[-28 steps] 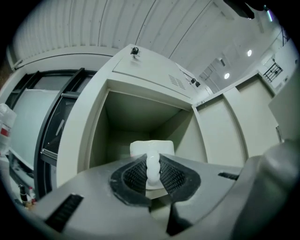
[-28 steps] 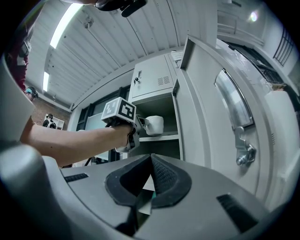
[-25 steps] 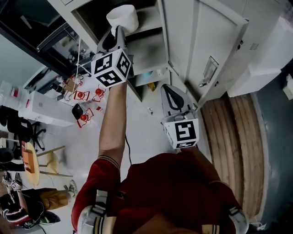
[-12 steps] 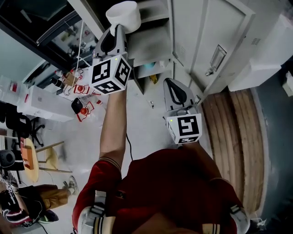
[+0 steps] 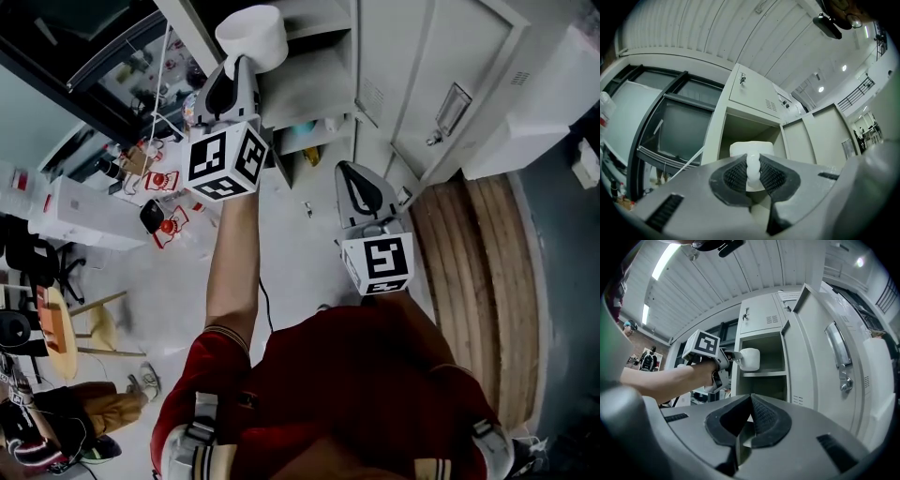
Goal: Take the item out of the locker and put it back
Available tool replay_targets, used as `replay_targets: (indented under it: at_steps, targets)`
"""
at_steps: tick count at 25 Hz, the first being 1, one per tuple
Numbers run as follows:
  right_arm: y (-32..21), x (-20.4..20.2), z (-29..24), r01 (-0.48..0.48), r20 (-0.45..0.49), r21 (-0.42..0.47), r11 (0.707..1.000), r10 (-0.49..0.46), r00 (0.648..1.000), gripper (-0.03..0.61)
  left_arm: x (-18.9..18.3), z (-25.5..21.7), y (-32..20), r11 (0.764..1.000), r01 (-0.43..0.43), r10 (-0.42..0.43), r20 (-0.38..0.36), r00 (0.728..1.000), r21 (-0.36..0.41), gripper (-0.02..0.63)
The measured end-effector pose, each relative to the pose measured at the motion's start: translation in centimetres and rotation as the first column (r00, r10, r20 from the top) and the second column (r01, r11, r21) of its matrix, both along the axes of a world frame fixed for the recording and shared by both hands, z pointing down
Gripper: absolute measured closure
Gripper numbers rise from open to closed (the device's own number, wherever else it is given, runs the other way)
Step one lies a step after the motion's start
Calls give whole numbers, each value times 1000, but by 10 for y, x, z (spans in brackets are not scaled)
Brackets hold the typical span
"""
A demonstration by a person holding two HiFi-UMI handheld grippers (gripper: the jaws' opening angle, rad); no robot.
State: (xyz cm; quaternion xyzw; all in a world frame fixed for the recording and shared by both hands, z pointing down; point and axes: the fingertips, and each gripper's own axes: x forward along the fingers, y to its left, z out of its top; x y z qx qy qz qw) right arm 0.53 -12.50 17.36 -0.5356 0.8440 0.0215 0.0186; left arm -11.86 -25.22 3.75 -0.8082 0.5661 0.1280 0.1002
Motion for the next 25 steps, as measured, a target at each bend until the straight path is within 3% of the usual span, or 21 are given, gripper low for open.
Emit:
replay_targets:
  at_steps: [12, 25]
  targets:
    - [5, 4, 13, -58, -31, -25, 998, 58, 998, 578, -19, 13, 52, 998, -45, 46, -18, 999, 45, 565]
    - [29, -12, 29, -81, -71, -51, 995, 77, 994, 578, -36, 53, 101, 996, -70, 69, 17, 997, 47, 565]
